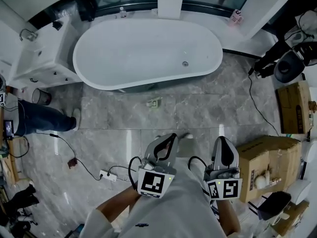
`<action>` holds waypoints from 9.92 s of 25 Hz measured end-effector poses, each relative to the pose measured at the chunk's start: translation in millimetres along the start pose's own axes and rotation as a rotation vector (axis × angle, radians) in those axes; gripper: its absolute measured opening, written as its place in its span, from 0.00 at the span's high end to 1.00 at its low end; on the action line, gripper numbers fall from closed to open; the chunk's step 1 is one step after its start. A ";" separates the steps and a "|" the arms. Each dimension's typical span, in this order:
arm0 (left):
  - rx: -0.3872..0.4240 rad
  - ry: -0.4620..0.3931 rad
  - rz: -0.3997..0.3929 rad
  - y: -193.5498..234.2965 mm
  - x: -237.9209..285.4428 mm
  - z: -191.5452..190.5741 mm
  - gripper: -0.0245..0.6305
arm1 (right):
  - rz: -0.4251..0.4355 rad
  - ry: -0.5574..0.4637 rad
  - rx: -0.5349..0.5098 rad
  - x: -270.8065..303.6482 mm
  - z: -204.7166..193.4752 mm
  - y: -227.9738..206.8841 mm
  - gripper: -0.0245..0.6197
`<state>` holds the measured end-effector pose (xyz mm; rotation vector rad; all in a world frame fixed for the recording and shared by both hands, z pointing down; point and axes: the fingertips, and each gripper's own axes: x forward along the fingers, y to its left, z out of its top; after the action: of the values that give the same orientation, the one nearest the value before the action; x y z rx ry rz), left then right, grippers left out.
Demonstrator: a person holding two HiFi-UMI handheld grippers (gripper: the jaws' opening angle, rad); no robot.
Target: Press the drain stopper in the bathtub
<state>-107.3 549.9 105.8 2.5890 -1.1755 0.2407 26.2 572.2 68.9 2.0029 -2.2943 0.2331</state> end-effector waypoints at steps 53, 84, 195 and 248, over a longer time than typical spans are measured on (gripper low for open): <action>-0.155 0.053 0.332 188.5 455.4 128.2 0.96 | 0.469 0.212 -0.048 506.8 41.7 -192.1 0.96; -0.401 0.125 0.585 319.9 554.8 -65.3 0.96 | 0.799 0.477 -0.294 679.2 -201.6 -164.9 0.96; -0.573 0.597 0.451 368.9 809.1 -511.2 0.96 | 0.704 1.149 -0.365 819.7 -747.2 -285.1 0.96; -0.232 0.028 0.580 313.0 546.2 139.1 0.96 | 0.855 0.214 -0.103 708.2 30.1 -153.7 0.96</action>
<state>17.6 -78.3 179.5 1.9921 -1.8015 0.2381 81.8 -144.5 165.1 0.7939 -2.7726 0.3434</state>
